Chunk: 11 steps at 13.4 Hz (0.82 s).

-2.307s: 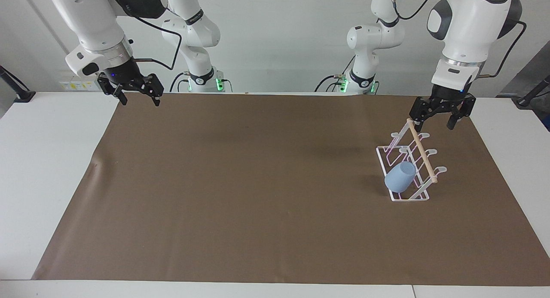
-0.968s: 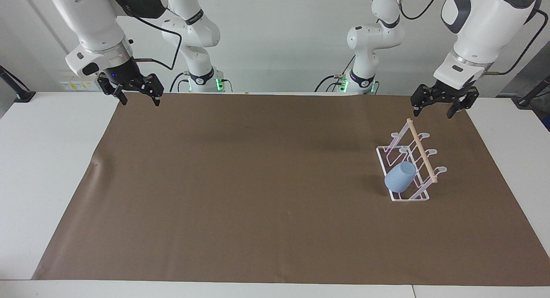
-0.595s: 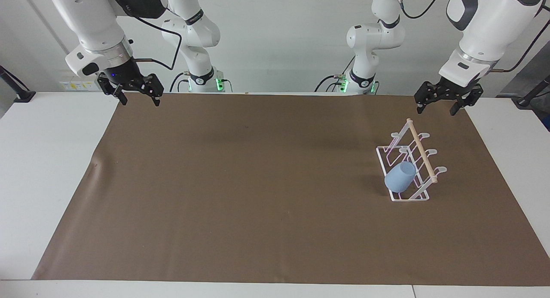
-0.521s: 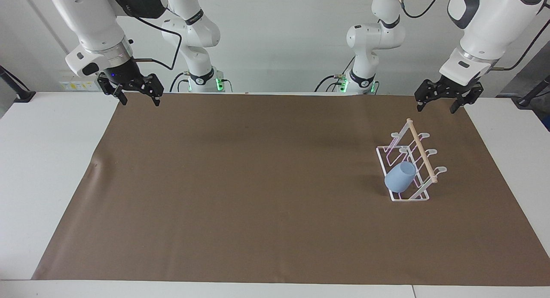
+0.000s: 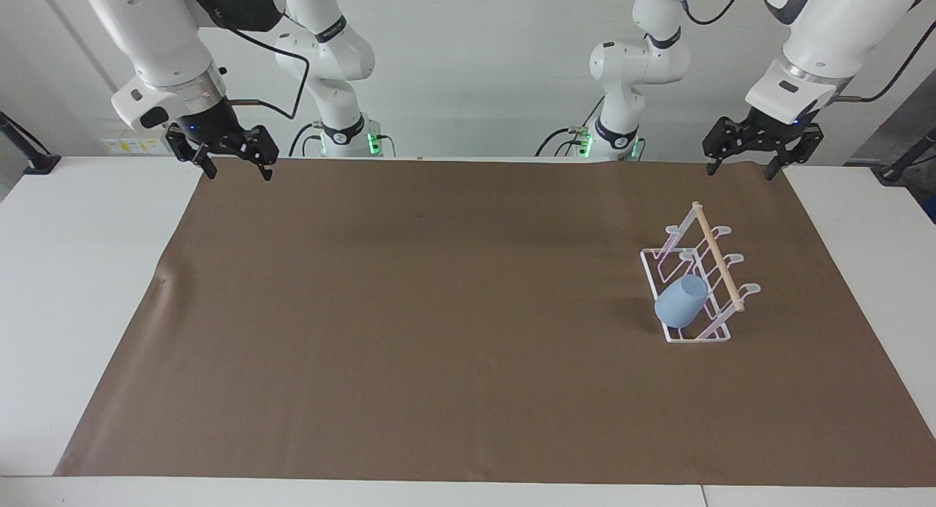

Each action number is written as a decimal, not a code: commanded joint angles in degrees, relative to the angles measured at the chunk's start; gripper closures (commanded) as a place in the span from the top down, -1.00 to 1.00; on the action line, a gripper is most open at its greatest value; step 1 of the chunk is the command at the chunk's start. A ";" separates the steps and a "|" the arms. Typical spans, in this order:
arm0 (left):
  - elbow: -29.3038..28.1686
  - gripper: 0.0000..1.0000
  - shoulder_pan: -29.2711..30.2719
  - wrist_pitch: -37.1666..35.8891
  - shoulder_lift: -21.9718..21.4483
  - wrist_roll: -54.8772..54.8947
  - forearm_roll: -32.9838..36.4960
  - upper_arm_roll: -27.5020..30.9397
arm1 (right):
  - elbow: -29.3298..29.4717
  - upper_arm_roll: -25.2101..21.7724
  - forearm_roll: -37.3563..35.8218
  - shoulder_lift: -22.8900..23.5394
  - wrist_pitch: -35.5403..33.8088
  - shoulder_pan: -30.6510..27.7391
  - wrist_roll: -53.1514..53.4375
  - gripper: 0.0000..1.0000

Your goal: Hang cup on cup holder

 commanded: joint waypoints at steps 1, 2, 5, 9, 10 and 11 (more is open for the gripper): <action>1.46 1.00 1.79 -1.31 0.42 0.35 -3.46 0.96 | -0.02 -0.01 1.06 -0.19 -0.98 -0.49 -0.03 1.00; 1.54 1.00 2.33 -1.39 0.42 0.26 -4.52 0.78 | -0.02 -0.01 1.06 -0.19 -0.89 -0.49 0.14 1.00; 1.72 1.00 2.16 -1.48 0.42 0.43 -3.83 0.87 | -0.02 -0.01 1.06 -0.19 -0.89 -0.49 0.14 1.00; 1.81 1.00 1.72 -2.10 0.42 0.44 -3.48 0.69 | 0.07 -0.01 1.06 -0.19 -0.89 -0.49 0.14 1.00; 1.90 1.00 1.64 -2.01 0.51 0.44 -3.04 0.60 | 0.07 -0.01 1.06 -0.19 -0.89 -0.49 0.14 1.00; 1.90 1.00 1.63 -1.92 0.51 0.52 -3.04 0.60 | 0.07 -0.01 1.06 -0.19 -0.89 -0.49 -0.03 1.00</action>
